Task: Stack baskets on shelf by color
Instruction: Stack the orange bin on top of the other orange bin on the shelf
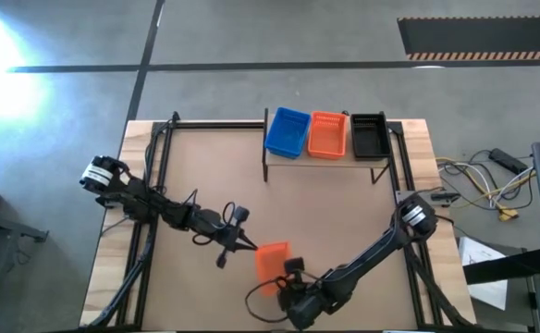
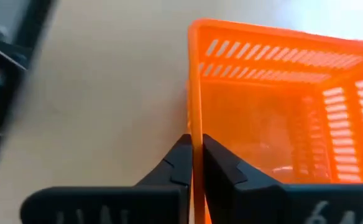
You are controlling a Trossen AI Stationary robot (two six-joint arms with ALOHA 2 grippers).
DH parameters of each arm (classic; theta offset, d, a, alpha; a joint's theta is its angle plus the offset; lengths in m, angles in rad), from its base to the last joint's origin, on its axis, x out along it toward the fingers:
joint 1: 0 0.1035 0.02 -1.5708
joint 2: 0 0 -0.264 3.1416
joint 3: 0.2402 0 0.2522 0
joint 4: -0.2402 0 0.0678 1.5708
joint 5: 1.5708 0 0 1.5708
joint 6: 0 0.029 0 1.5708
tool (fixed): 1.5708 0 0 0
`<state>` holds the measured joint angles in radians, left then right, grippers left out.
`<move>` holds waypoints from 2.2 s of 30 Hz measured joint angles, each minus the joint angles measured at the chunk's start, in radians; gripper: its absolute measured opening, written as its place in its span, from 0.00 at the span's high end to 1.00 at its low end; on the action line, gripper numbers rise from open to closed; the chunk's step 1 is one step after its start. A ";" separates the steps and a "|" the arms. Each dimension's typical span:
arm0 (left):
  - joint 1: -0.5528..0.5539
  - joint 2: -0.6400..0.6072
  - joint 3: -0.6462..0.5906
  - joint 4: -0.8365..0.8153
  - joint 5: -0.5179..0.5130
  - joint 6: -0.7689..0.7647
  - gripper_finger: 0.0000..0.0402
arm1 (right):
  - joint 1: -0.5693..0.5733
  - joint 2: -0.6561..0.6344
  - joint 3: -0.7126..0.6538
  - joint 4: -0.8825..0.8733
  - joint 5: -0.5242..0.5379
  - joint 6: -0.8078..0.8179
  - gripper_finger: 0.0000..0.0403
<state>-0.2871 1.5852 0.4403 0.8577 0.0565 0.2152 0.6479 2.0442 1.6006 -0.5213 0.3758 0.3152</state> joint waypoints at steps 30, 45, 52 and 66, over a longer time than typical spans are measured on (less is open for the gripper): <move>-0.001 -0.001 -0.003 0.000 -0.123 -0.158 1.00 | -0.800 -0.993 -0.373 -0.255 0.010 -0.643 0.98; -0.001 -0.001 -0.007 -0.002 -0.145 -0.210 1.00 | -0.969 -0.946 -0.448 -0.341 -0.146 -0.690 0.92; -0.001 -0.001 -0.007 -0.002 -0.145 -0.210 1.00 | -0.950 -0.978 -0.393 -0.396 -0.146 -0.670 0.76; -0.001 -0.001 -0.007 -0.003 -0.145 -0.209 1.00 | -0.896 -0.923 -0.381 -0.259 -0.035 -0.528 0.67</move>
<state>-0.2878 1.5841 0.4335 0.8551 -0.0881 0.0059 -0.2480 1.1210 1.2194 -0.7800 0.3413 -0.2128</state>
